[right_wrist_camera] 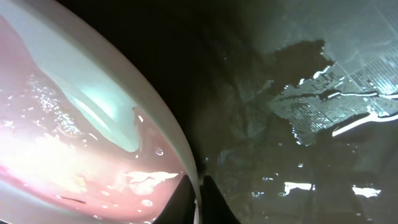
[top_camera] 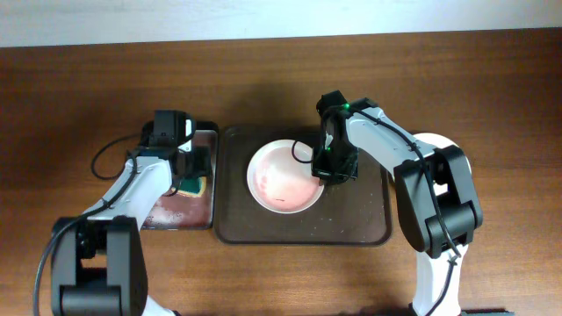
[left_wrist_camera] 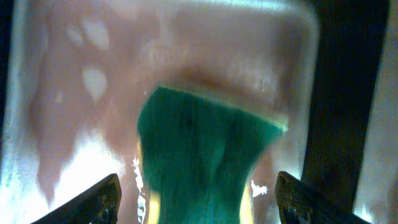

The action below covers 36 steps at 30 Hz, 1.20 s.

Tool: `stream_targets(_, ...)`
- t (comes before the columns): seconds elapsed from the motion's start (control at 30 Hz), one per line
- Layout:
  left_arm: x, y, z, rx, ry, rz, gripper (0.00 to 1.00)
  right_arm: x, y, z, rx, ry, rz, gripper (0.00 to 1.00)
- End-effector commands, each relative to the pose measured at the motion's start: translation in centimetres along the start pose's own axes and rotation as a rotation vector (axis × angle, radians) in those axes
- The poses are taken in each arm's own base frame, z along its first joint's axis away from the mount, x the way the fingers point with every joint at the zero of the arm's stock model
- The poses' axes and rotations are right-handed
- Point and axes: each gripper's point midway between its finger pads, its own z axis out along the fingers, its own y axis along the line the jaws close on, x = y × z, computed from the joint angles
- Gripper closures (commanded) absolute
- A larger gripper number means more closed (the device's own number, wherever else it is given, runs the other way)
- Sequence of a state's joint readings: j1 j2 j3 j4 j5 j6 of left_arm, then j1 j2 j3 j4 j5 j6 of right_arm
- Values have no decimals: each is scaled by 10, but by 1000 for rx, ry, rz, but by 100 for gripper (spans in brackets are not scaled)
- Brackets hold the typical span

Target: Clean dirty plates on tray and stack at the side

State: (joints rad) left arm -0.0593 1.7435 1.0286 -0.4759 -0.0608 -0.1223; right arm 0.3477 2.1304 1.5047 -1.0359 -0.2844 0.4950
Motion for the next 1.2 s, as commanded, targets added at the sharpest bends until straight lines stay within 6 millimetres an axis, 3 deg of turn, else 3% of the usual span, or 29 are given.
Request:
stream_targets(0.0,19,-1,-13,20,83,11,18,4,-18,13,74,16,25,86)
stream_targets(0.13,39,0,-16,19,169,15,3,-3,-15,14,60,-9,17,83)
stream_targets(0.2,40,0,-16,18,172,15,1,-6,-14,15,54,-23,13,86)
stream_targets(0.23,40,0,-16,18,172,15,1,-8,-12,15,48,-31,11,96)
stream_targets(0.37,41,0,-16,18,175,15,0,-15,-6,4,24,-76,-25,96)
stream_targets(0.47,41,0,-16,18,175,15,0,-23,-3,-46,43,-237,-65,96)
stream_targets(0.53,41,0,-16,18,175,15,0,-23,-13,-86,107,-356,-65,96)
stream_targets(0.6,41,0,-16,18,174,15,0,-18,-26,-114,182,-430,-55,96)
stream_targets(0.73,41,0,-16,17,174,15,0,5,-60,-160,341,-520,-16,96)
stream_targets(0.83,41,0,-16,18,174,15,0,13,-71,-171,394,-536,-2,96)
stream_targets(0.9,41,0,-16,18,174,15,0,12,-68,-170,368,-536,19,96)
stream_targets(0.97,41,0,-16,18,174,15,1,18,-51,-156,256,-476,40,96)
stream_targets(1.17,41,0,-16,18,174,15,1,36,-26,-48,-43,-226,344,96)
